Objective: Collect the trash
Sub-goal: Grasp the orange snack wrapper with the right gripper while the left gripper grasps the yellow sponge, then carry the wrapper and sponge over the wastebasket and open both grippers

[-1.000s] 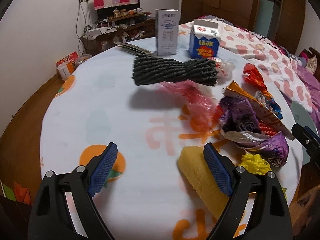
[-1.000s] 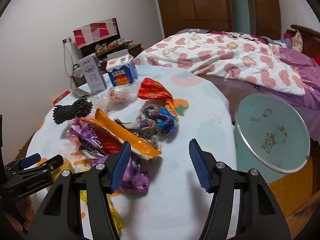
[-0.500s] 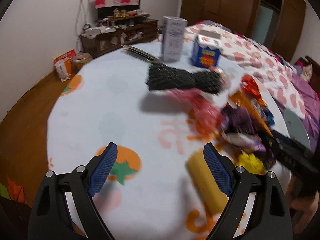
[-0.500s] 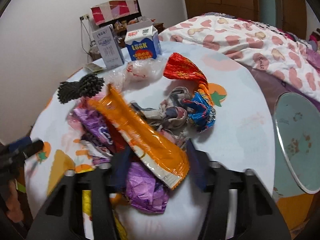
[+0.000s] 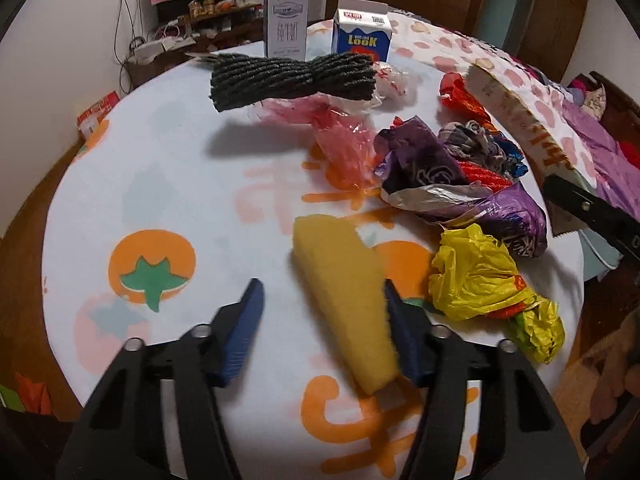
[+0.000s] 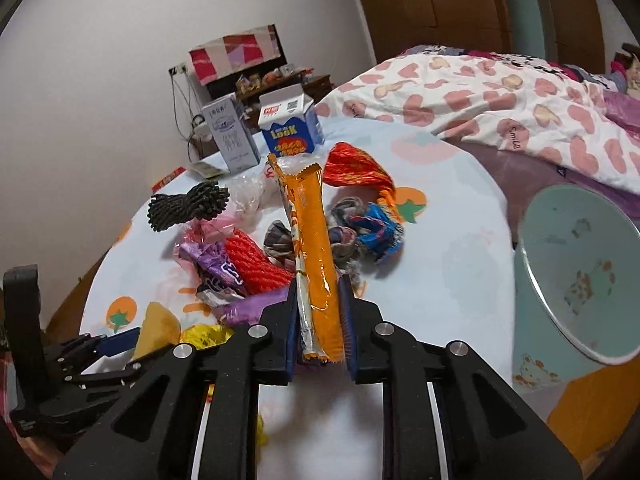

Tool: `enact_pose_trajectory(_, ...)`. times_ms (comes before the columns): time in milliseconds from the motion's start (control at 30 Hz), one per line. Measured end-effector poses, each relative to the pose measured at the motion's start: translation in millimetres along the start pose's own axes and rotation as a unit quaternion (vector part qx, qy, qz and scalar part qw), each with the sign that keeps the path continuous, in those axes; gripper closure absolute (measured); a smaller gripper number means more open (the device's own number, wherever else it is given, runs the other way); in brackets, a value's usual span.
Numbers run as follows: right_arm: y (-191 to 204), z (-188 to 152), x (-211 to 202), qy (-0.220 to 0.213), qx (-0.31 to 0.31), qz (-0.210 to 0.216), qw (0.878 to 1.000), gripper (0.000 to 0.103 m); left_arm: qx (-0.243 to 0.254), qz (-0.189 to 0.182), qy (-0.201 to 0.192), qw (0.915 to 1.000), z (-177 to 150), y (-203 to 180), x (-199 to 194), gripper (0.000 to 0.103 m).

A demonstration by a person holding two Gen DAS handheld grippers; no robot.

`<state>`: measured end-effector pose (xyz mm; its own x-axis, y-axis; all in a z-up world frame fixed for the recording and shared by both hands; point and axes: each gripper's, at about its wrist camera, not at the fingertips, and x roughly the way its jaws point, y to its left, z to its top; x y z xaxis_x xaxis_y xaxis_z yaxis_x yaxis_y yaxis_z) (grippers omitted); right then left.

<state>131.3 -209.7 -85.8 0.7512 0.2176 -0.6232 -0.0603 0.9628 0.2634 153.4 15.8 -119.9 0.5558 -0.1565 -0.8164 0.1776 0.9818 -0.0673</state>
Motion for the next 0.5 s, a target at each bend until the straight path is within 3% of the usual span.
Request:
enact_pose_trajectory(100, -6, -4, -10, -0.012, 0.013, -0.001, 1.0, 0.084, -0.012, -0.005, -0.006, 0.9999, -1, 6, -1, 0.073)
enact_pose_trajectory(233, -12, -5, -19, -0.024, 0.025, -0.008, 0.999, 0.084, -0.025, -0.013, -0.011, 0.9995, 2, 9, -4, 0.074)
enact_pose_trajectory(500, -21, -4, -44, -0.058, 0.027, -0.034, 0.997, 0.084, -0.006, 0.002, -0.063, 0.998, 22, -5, -30, 0.074)
